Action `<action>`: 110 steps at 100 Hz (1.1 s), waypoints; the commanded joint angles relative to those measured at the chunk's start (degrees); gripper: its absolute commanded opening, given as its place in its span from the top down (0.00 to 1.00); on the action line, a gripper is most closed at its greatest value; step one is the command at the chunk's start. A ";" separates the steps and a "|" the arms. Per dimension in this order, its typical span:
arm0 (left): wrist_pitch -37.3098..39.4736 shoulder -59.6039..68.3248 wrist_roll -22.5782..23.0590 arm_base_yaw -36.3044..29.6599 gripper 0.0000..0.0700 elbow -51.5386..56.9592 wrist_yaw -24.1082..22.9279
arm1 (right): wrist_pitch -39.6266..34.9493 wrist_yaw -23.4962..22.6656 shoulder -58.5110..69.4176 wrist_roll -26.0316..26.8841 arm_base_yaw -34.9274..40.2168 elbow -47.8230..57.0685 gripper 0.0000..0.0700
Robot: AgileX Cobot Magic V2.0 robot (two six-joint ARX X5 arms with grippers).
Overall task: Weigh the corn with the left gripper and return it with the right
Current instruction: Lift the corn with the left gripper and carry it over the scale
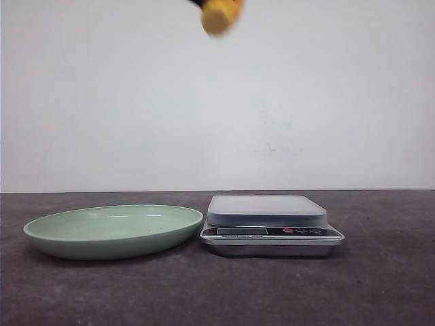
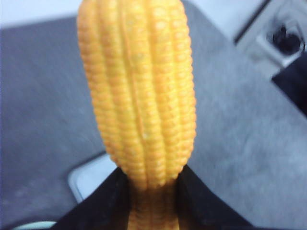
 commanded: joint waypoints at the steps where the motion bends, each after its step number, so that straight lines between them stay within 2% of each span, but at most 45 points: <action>1: 0.44 3.28 0.31 -0.79 1.00 1.36 0.52 | 0.46 0.15 0.20 -0.44 0.15 0.85 0.00; 42: -0.46 16.96 -6.78 -2.34 1.00 1.36 1.68 | 0.28 0.00 0.17 1.18 0.15 0.85 0.00; 68: -4.59 23.06 -7.76 -2.67 1.00 1.36 1.62 | -1.64 0.04 0.20 1.16 0.13 0.85 0.00; 83: -4.79 25.22 -10.29 -2.84 1.00 1.36 1.64 | -1.95 0.07 0.20 1.16 0.13 0.85 0.00; 96: -4.26 25.86 -10.23 -3.17 1.00 1.36 1.64 | -2.16 0.07 0.17 1.16 0.13 0.85 0.00; 100: -4.11 25.92 -10.25 -3.19 0.98 1.36 1.64 | -2.21 0.13 0.20 1.16 0.13 0.85 0.00; 110: -4.26 26.03 -10.47 -3.19 0.82 1.36 1.60 | -2.21 0.17 0.20 1.16 0.13 0.85 0.00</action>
